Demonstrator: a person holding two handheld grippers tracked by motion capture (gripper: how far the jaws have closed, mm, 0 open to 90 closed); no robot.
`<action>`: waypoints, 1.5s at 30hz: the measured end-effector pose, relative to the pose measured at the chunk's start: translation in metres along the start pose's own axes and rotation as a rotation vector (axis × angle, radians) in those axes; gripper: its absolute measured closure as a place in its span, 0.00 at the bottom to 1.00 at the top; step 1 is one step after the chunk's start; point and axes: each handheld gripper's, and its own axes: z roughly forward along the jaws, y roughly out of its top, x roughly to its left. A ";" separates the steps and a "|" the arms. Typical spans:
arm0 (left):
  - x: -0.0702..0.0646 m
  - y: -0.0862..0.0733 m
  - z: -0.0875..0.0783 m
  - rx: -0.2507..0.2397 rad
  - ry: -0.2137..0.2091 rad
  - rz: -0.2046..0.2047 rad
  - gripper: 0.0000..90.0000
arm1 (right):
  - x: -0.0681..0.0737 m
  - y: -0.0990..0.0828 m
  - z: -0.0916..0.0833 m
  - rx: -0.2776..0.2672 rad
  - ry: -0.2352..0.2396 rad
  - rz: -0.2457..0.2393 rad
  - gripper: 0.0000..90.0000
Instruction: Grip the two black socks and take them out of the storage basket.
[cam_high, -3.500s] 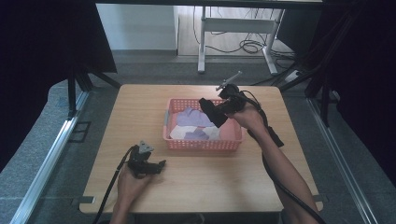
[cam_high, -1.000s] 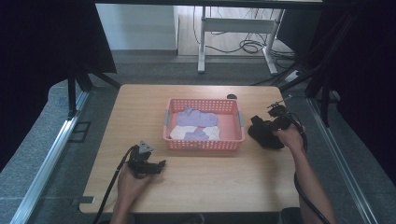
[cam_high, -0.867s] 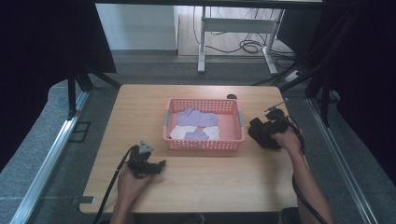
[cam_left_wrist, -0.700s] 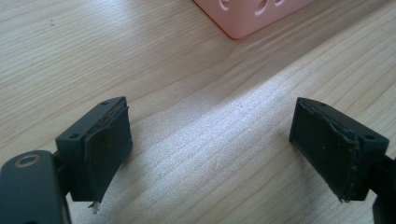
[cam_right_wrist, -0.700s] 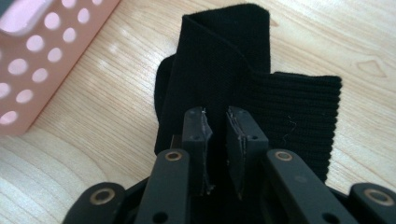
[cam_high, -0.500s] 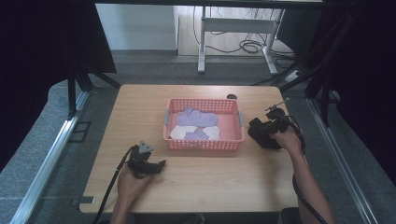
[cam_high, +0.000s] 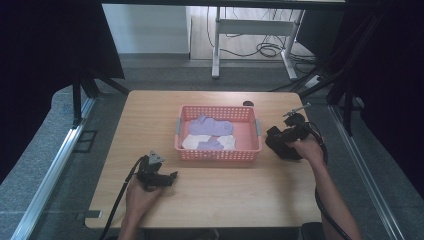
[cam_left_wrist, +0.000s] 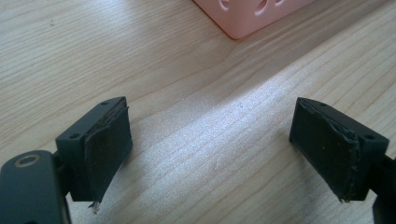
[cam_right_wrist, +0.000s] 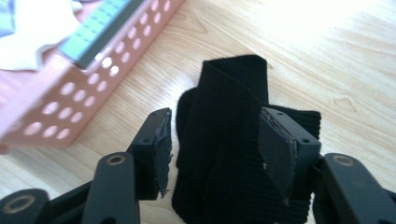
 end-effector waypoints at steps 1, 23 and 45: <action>0.000 0.000 0.000 0.003 -0.001 0.004 0.14 | 0.001 0.000 -0.002 -0.006 0.000 -0.004 0.47; 0.001 0.000 0.000 0.007 0.000 0.008 0.14 | 0.028 -0.002 -0.050 -0.071 0.015 -0.087 0.29; 0.000 0.000 0.000 0.004 0.001 0.008 0.14 | 0.062 -0.021 -0.067 -0.097 0.055 -0.157 0.17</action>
